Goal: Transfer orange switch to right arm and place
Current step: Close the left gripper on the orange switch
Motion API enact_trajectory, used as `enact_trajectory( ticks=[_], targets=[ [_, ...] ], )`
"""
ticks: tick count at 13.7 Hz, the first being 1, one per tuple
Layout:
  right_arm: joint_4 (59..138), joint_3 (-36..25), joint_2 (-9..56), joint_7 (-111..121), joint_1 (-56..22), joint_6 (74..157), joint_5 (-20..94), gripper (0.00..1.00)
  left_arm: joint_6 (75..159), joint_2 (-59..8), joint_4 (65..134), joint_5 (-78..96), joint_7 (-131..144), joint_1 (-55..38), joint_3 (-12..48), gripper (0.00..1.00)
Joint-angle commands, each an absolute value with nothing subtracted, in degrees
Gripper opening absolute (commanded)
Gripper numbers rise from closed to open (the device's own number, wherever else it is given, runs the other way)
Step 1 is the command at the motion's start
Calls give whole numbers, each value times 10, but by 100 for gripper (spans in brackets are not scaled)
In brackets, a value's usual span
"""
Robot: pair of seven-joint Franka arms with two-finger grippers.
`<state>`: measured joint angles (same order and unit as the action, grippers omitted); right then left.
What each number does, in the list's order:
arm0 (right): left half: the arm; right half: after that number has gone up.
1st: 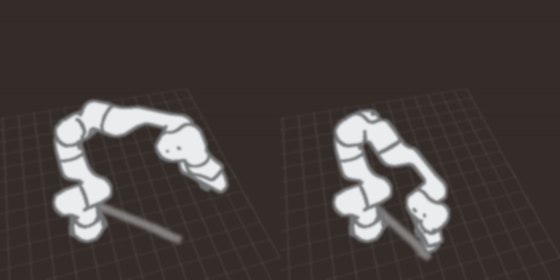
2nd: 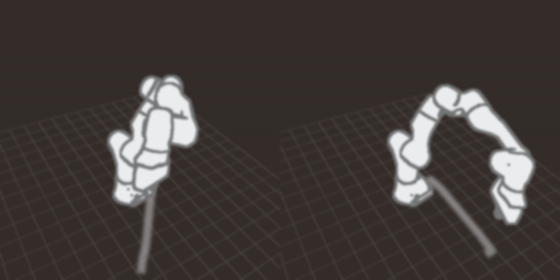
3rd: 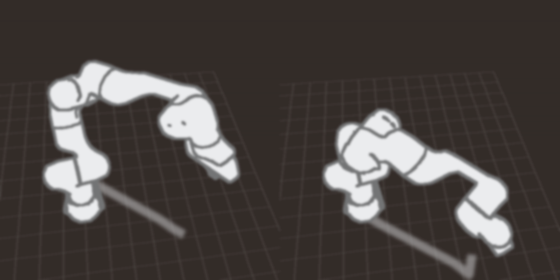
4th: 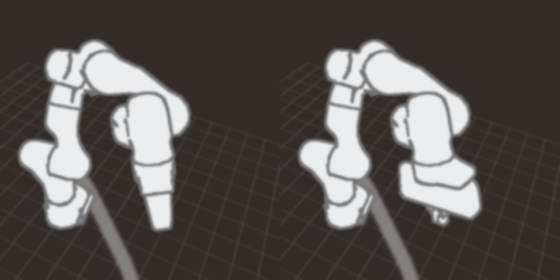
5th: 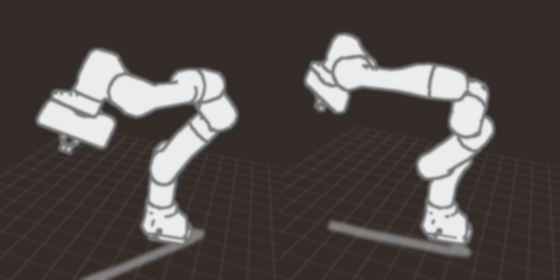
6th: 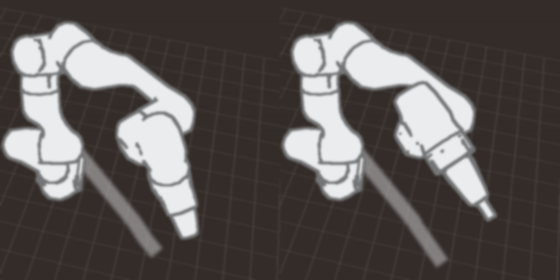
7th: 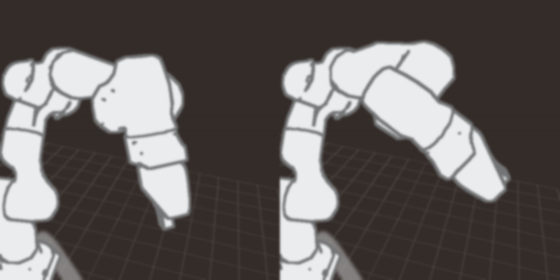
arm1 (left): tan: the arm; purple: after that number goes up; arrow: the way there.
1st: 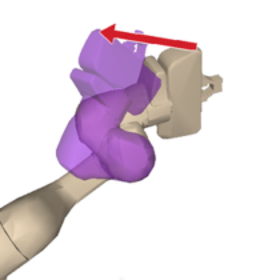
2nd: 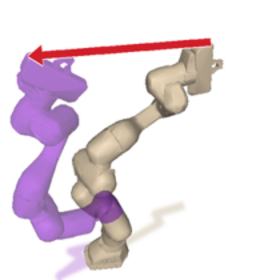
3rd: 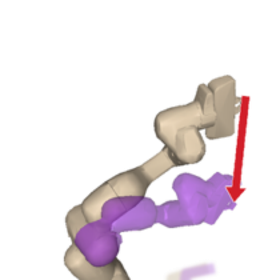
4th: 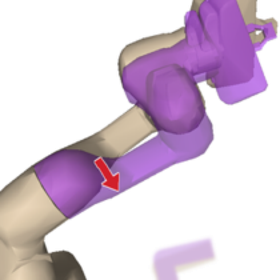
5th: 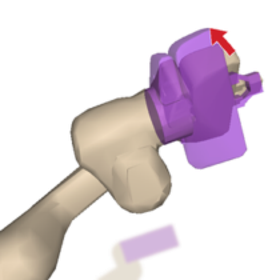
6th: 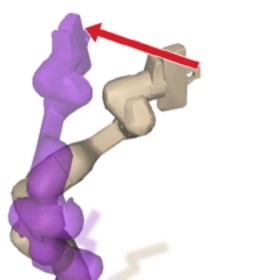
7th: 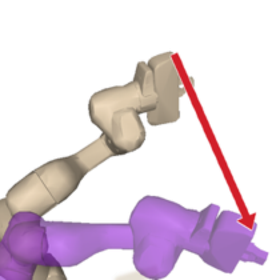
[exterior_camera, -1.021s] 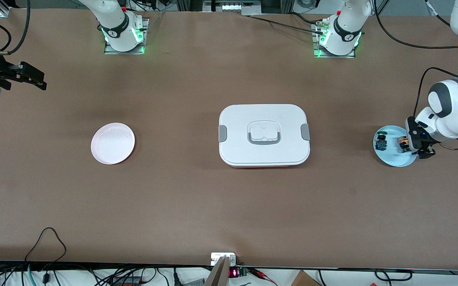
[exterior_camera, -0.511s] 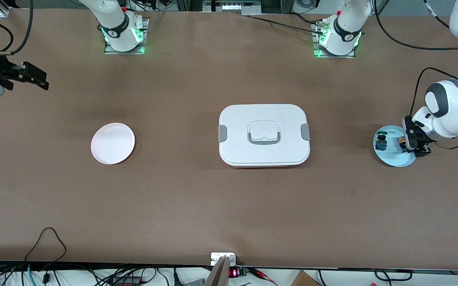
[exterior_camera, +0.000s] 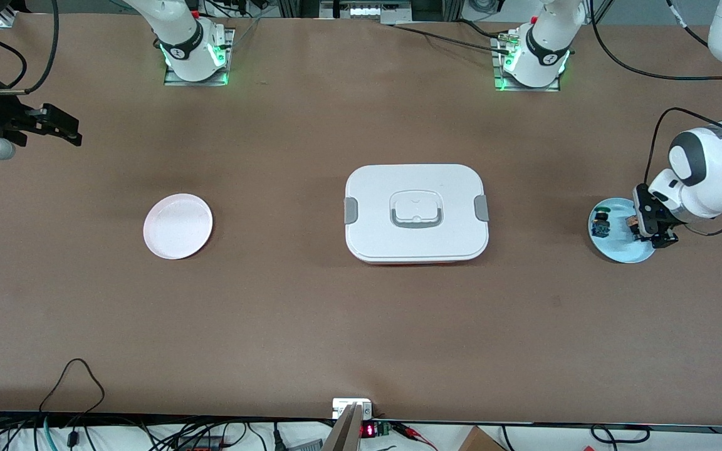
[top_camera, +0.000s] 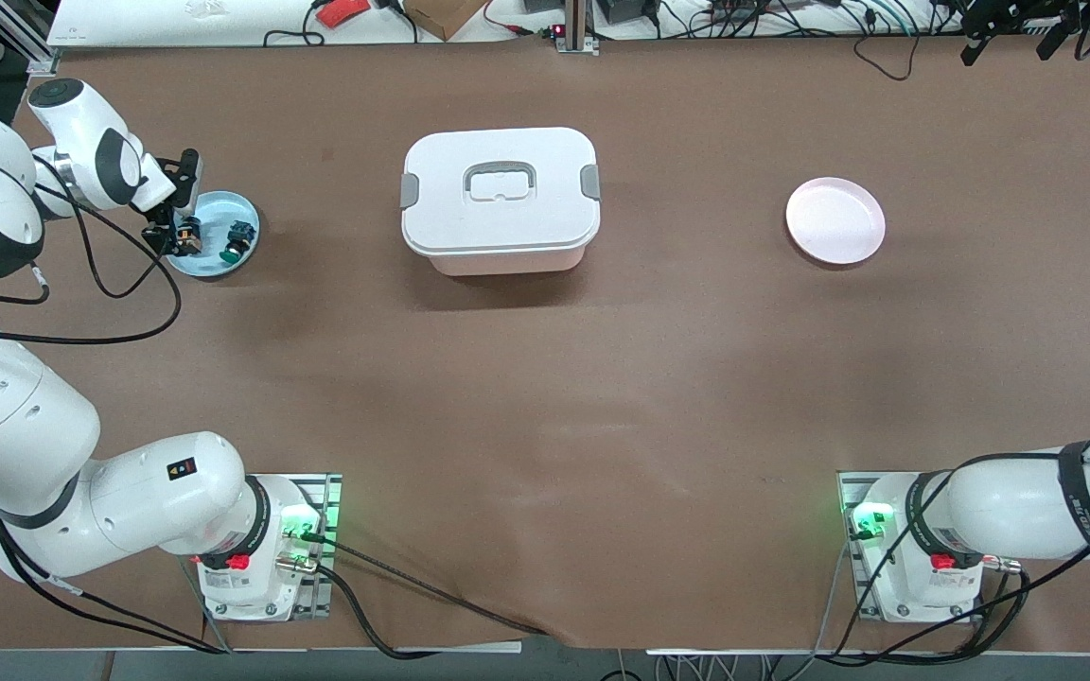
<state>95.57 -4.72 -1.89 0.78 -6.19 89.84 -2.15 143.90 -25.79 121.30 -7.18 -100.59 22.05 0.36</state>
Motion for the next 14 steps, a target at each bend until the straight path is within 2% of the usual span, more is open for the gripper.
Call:
enact_trajectory(
  ticks=[1, 6, 7, 9, 12, 14],
  targets=[
    [961, -45, -24, 12, -62, 911, -14, 100, 1443, -273, 1199, -55, -1015, 229, 11, 100],
    [966, -45, -28, 12, -62, 903, -14, 100, 1443, -279, 1192, -47, -1018, 230, 11, 100],
    [966, -45, -28, 12, -62, 902, -14, 100, 1443, -279, 1192, -47, -1020, 232, 11, 98],
    [966, -45, -27, 13, -62, 902, -14, 100, 1443, -279, 1192, -47, -1020, 234, 12, 75],
    [967, -45, -27, 13, -62, 902, -15, 100, 1443, -279, 1192, -47, -1021, 234, 12, 27],
    [967, -45, -27, 13, -62, 902, -15, 100, 1442, -279, 1191, -47, -1023, 233, 13, 8]
  ],
)
